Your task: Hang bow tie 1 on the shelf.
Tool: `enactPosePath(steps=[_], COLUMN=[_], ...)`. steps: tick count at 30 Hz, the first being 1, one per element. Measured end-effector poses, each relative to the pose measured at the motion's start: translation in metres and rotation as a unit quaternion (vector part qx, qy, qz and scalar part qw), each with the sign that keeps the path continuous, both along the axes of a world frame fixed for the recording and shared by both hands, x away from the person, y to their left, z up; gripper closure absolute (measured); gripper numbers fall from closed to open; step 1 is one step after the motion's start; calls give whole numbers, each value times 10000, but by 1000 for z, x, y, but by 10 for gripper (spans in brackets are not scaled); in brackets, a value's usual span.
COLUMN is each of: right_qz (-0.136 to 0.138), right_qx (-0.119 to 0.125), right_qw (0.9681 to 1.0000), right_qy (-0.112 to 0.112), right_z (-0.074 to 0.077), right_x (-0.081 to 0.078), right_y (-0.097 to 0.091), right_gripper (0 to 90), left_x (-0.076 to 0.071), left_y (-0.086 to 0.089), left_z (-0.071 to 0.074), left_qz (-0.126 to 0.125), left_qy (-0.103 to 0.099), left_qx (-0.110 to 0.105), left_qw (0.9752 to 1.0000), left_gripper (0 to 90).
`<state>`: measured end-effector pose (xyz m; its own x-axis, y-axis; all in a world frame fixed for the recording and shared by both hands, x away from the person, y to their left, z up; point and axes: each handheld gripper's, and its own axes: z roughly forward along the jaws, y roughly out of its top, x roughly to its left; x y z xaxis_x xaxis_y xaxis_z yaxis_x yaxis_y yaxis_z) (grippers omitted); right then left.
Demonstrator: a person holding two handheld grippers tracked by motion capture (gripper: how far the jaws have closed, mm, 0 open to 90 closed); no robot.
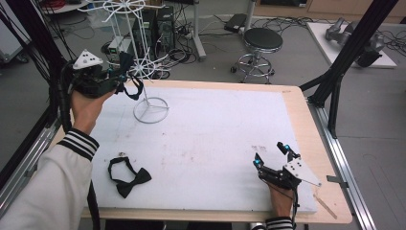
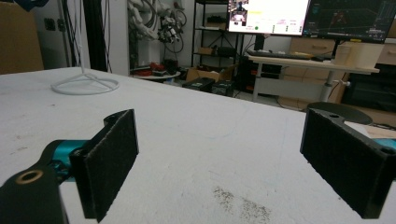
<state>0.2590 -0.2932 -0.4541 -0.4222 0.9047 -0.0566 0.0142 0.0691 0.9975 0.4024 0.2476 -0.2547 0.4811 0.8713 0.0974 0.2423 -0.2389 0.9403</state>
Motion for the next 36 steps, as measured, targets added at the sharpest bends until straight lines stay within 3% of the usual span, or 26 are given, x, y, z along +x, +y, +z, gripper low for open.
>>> enactPosePath(steps=[2, 7, 11, 15, 22, 27, 36], right_qz=[8, -1, 12, 11, -9, -11, -3], right_qx=[26, -1, 28, 27, 20, 94, 22], right_qw=[10000, 10000, 10000, 10000, 10000, 9999, 10000], right_qy=[29, -2, 27, 26, -7, 47, 14], right_z=[0, 0, 0, 0, 0, 0, 0], right_x=[0, 0, 0, 0, 0, 0, 0], right_y=[0, 0, 1, 1, 0, 0, 0], right_gripper=[108, 108, 108, 107, 108, 107, 108], left_x=[0, 0, 0, -3, -21, -32, -58], left_y=[0, 0, -1, 1, 8, 17, 25], left_z=[1, 3, 3, 4, 3, -1, -15], left_qz=[21, 66, 78, 24, -289, -422, -817], left_qy=[-8, -25, 25, -19, -266, -337, -564], left_qx=[20, -31, -68, -151, -291, -446, -604], left_qw=[10000, 10000, 9999, 9999, 9988, 9975, 9932], left_gripper=[714, 565, 338, 207, 188, 193, 193])
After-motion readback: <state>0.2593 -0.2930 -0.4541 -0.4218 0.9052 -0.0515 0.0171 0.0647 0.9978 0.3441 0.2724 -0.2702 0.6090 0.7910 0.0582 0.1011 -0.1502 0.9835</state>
